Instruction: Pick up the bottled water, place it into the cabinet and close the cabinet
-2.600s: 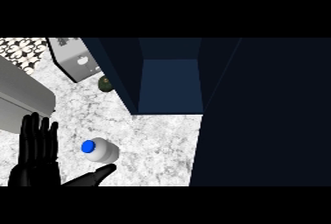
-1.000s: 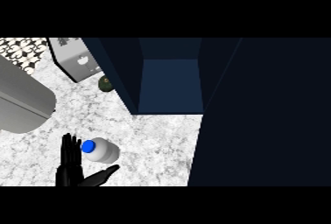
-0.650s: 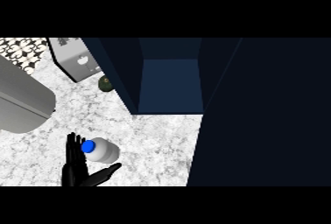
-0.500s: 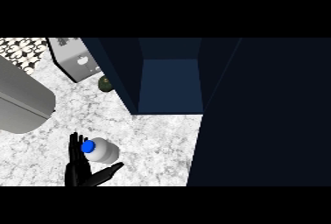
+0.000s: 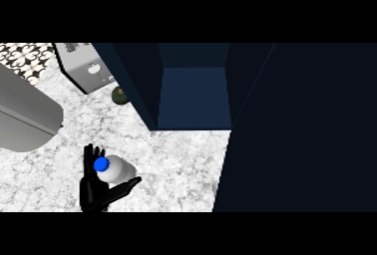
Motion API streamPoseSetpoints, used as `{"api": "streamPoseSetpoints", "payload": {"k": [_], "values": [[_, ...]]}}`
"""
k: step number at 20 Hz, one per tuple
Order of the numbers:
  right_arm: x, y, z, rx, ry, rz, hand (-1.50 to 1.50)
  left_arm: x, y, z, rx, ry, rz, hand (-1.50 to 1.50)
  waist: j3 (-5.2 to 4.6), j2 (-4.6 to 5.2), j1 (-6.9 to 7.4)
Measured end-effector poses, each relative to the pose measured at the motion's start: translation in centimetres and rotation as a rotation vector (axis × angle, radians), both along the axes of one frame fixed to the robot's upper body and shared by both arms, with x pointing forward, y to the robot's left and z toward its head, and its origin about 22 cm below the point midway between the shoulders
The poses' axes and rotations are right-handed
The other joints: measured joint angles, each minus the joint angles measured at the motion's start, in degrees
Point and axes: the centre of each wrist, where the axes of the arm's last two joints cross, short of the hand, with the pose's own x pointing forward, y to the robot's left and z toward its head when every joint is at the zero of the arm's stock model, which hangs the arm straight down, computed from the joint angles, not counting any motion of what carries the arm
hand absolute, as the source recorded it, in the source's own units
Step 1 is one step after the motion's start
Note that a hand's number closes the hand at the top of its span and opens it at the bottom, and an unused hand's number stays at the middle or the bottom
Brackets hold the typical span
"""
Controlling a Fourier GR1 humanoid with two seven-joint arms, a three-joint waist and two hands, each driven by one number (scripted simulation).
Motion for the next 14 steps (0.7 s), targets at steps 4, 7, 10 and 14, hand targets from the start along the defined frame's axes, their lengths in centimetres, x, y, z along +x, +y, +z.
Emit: {"api": "streamPoseSetpoints", "payload": {"k": [4, 7, 10, 14], "values": [[0.1, -0.6, -0.2, -0.019, -0.008, -0.026, -1.50, 0.8, -1.2, -0.2, -0.039, -0.015, -0.036, 1.50, 0.01, 0.00, -0.09], [0.0, -0.9, -0.4, -0.022, -0.015, -0.042, -1.50, 1.6, -1.6, 0.0, -0.081, -0.035, -0.077, 1.50, 0.01, 0.00, -0.11], [0.0, -1.2, -0.6, -0.031, -0.018, -0.051, -1.50, 2.1, -2.0, 0.2, -0.051, -0.044, -0.098, 1.50, 0.03, -0.01, -0.03], [0.2, -1.8, -0.9, -0.045, -0.048, -0.075, -1.50, 2.9, -2.4, 0.5, 0.061, -0.084, -0.088, 1.50, 0.04, 0.03, -0.06]]}}
